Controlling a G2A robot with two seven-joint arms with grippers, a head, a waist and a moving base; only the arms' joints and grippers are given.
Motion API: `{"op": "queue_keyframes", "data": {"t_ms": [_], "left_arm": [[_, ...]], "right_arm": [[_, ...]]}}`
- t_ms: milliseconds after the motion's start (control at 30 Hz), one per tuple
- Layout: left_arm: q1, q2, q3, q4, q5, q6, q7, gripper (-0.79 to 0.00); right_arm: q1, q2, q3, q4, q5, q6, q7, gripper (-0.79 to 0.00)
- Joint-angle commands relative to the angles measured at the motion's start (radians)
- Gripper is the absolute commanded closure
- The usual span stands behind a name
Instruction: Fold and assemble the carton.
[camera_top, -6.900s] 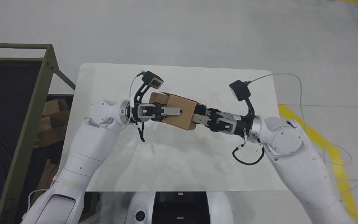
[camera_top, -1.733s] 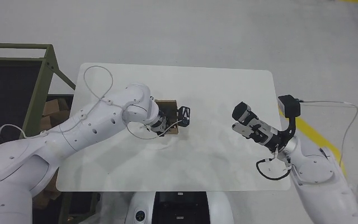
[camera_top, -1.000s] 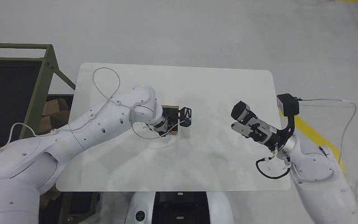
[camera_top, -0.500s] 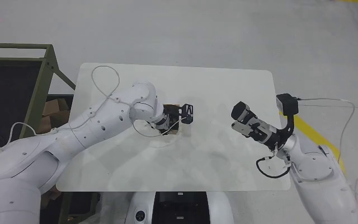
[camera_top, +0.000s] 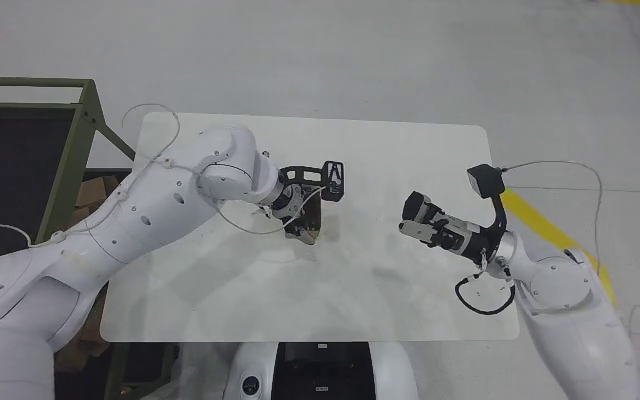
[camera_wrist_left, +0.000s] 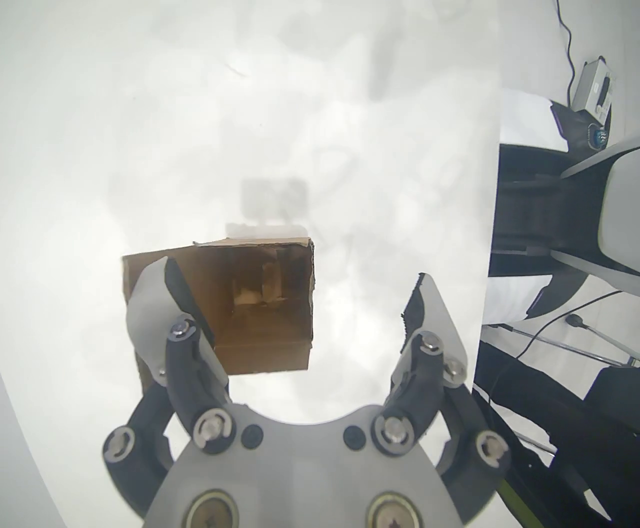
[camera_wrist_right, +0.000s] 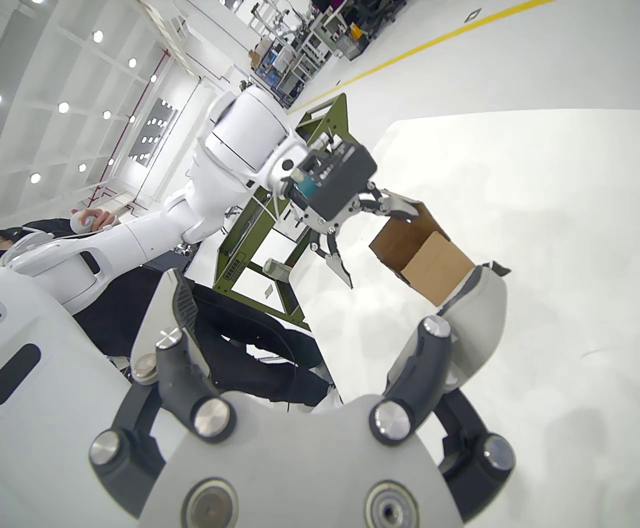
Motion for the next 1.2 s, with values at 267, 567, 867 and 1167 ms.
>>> {"op": "queue_keyframes", "data": {"t_ms": [267, 567, 867, 1167], "left_arm": [[0.122, 0.13, -0.259, -0.138, -0.087, -0.016, 0.035, -0.785], [0.3, 0.217, -0.464, -0.205, -0.058, 0.056, 0.071, -0.763], [0.416, 0.232, -0.488, -0.205, 0.088, 0.17, 0.124, -0.348], [0.41, 0.205, -0.445, -0.145, 0.108, 0.195, 0.201, -0.308]], "right_arm": [[0.067, -0.001, -0.058, 0.005, -0.055, 0.069, 0.056, -0.785], [0.122, -0.005, -0.121, 0.028, -0.09, 0.106, 0.092, -0.785], [0.145, -0.007, -0.145, 0.045, -0.092, 0.107, 0.089, -0.785], [0.152, -0.005, -0.145, 0.045, -0.093, 0.103, 0.086, -0.785]]}}
